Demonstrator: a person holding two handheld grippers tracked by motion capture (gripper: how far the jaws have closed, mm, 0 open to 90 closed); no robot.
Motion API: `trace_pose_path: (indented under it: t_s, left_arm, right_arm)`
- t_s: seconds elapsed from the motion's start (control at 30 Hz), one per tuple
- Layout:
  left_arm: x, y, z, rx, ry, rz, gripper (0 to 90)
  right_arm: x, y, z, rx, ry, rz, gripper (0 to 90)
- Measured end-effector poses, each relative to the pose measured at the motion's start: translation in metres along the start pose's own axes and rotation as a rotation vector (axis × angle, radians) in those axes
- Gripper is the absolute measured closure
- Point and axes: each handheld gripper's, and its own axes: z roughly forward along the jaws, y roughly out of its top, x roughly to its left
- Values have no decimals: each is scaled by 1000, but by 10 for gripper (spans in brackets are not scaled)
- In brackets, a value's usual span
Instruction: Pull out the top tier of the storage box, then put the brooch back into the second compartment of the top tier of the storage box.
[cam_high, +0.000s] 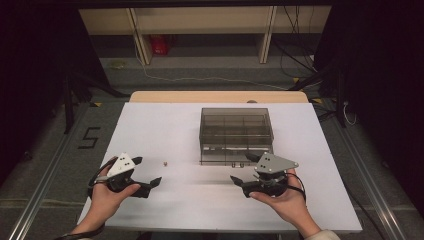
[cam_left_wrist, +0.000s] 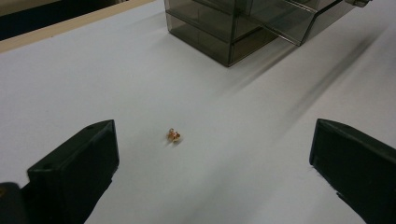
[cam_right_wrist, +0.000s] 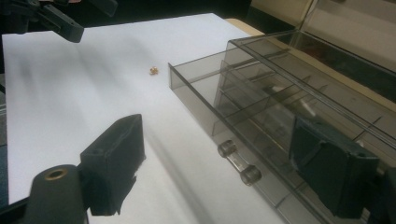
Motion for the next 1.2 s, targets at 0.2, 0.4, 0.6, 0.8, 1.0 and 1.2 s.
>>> trace_pose_path:
  t_s: [0.2, 0.4, 0.6, 0.8, 1.0, 1.2]
  left_arm:
    - [0, 0, 0, 0, -2, -3, 12]
    - [1, 0, -1, 0, -1, -3, 12]
    - [0, 0, 0, 1, 1, 0, 12]
    - [0, 0, -1, 2, 2, -1, 12]
    - [0, 0, -1, 2, 2, -1, 12]
    - [1, 0, 1, 7, 29, -18, 44]
  right_arm:
    - [2, -1, 1, -8, 5, 14, 193]
    - [0, -1, -3, -38, -4, 47, 191]
    - [-2, -4, -5, -42, 6, 71, 186]
    - [-3, -6, -5, -48, 13, 88, 185]
    - [-5, -6, -6, -61, 14, 105, 189]
    - [-7, -7, -7, -64, 8, 114, 184]
